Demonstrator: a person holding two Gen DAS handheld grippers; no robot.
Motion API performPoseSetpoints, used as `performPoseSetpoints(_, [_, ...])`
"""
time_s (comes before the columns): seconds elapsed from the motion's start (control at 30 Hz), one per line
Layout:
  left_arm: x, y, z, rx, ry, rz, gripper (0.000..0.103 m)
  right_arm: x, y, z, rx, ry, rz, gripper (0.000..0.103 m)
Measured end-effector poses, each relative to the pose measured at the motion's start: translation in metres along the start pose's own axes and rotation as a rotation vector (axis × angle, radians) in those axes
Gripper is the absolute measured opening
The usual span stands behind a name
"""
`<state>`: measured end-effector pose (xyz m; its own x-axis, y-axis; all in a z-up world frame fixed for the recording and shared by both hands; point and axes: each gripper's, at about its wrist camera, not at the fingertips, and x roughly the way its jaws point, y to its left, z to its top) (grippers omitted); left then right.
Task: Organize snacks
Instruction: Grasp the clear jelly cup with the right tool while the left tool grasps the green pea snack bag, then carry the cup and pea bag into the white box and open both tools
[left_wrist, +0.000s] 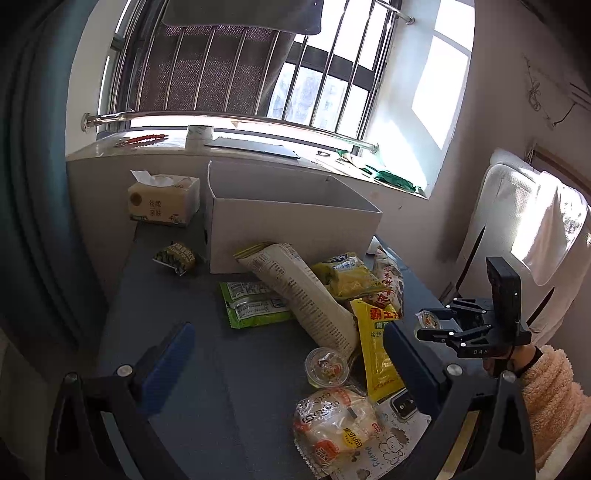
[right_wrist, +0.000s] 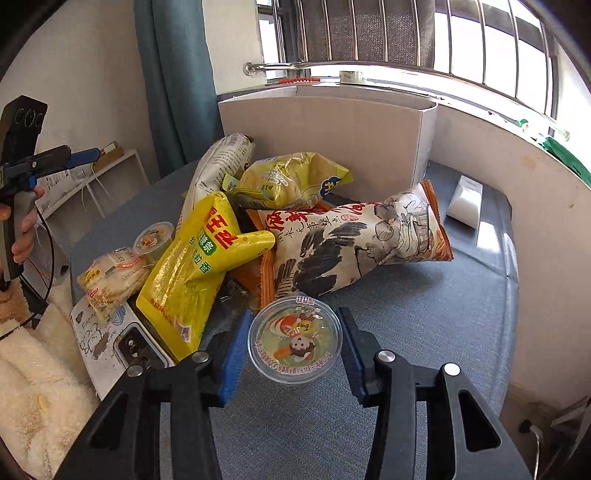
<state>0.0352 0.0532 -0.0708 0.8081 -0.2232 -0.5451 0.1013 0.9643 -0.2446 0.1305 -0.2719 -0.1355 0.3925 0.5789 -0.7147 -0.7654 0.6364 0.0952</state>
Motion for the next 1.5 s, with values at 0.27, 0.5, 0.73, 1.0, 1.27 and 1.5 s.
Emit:
performPoseSetpoints(0.27, [0.047, 0.043, 0.018, 0.01, 0.051, 0.078, 0.103, -0.049, 0.033, 0.012, 0.093, -0.116, -0.029, 0.05])
performPoseSetpoints(0.5, [0.141, 0.116, 0.048, 0.033, 0.193, 0.134, 0.103, -0.058, 0.051, 0.006, 0.203, -0.171, -0.023, 0.05])
performPoseSetpoints(0.73, [0.201, 0.152, 0.068, 0.065, 0.29, 0.101, 0.101, -0.049, 0.052, -0.002, 0.246, -0.142, -0.014, 0.05])
performPoseSetpoints(1.0, [0.19, 0.143, 0.062, 0.14, 0.286, 0.106, 0.06, -0.043, 0.047, 0.003, 0.261, -0.131, -0.01, 0.05])
performPoseSetpoints(1.27, [0.109, 0.118, 0.078, 0.095, 0.08, 0.038, 0.049, -0.039, 0.046, 0.033, 0.243, -0.17, -0.018, 0.05])
performPoseSetpoints(1.5, [0.081, 0.075, 0.125, 0.096, -0.031, -0.044, 0.049, -0.035, 0.037, 0.101, 0.199, -0.231, -0.049, 0.05])
